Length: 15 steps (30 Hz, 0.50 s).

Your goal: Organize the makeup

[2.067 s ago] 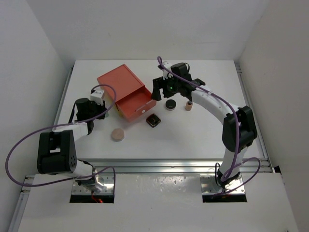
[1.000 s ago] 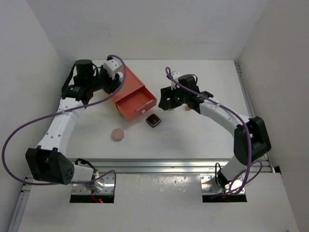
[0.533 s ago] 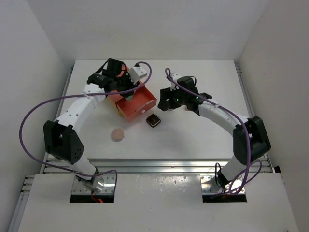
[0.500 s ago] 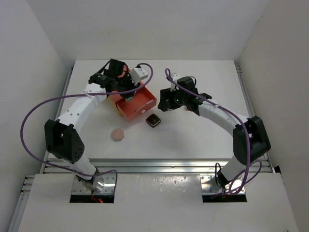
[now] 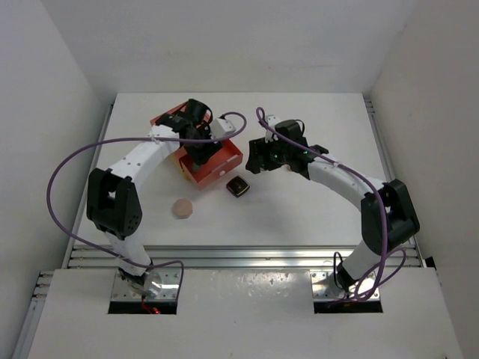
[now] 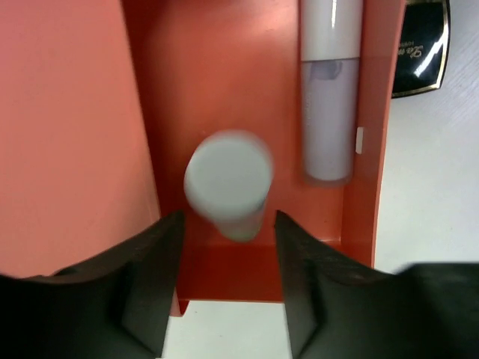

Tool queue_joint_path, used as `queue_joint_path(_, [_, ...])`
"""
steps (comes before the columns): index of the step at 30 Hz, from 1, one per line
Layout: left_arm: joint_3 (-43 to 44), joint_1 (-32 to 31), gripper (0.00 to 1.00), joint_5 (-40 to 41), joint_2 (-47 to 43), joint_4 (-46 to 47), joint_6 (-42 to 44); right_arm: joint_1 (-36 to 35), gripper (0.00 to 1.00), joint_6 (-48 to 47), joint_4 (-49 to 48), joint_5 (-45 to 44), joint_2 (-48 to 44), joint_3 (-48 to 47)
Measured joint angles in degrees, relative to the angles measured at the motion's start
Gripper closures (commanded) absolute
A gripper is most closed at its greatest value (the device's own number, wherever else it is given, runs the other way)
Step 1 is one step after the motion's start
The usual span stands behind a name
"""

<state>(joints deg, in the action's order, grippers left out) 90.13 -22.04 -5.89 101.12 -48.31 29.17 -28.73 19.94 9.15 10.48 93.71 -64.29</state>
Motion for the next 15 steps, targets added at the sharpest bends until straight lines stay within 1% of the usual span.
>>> queue_joint_path(2, [0.31,0.00,0.40,0.55,0.00,-0.02,-0.70,0.00,0.21,-0.04,0.00,0.00,0.00,0.00])
queue_joint_path(4, [0.57,0.00,0.34,0.94,0.00,0.11,-0.92,0.00,0.21,-0.07,0.00,0.00,0.00,0.00])
queue_joint_path(10, [1.51,-0.07,0.34,1.22,0.00,0.17,-1.86,0.00,0.21,-0.31,0.17,0.00,0.00,0.00])
queue_joint_path(15, [4.20,-0.07,0.39,1.07,0.00,0.37,-2.97,-0.04,0.21,-0.72,0.50,0.00,0.00,0.00])
